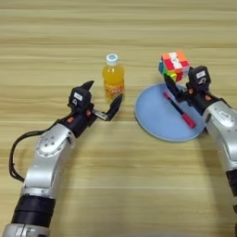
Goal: Move the objects on the table
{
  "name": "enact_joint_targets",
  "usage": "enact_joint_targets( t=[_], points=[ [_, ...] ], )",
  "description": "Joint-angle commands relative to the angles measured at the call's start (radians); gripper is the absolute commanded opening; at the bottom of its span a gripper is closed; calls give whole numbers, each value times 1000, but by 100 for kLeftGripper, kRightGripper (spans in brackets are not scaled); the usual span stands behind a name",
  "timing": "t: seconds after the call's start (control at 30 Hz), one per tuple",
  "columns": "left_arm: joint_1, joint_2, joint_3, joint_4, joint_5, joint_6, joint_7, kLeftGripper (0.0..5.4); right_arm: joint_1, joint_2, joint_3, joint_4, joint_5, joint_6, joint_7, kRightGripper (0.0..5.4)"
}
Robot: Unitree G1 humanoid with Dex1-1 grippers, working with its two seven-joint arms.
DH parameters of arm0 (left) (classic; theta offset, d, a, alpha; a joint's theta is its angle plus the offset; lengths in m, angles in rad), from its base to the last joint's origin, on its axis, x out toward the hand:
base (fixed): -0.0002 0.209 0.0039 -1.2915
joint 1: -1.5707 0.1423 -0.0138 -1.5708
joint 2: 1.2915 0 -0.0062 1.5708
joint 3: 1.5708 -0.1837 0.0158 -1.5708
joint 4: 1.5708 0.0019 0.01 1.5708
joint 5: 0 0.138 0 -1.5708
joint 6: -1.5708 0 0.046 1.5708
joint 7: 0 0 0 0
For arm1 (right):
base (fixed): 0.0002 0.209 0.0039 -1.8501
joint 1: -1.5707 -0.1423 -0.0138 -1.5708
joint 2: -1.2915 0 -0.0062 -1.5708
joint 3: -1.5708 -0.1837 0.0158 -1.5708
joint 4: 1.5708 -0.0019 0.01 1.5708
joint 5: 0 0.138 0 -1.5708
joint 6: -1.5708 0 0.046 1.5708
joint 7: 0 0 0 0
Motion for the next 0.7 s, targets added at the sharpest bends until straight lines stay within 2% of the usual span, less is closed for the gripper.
enact_joint_targets(
  t=[0.03,0.37,0.7],
  points=[
    [-27,19,13,47,24,-1,18,540,-29,-4,-12,3,16,-9,-9,334],
    [-62,28,53,132,50,-13,76,540,-54,-31,-53,71,-28,-43,-112,334],
    [-85,35,85,168,73,-28,159,540,-60,-64,-117,154,-32,-56,-199,334]
  ],
)
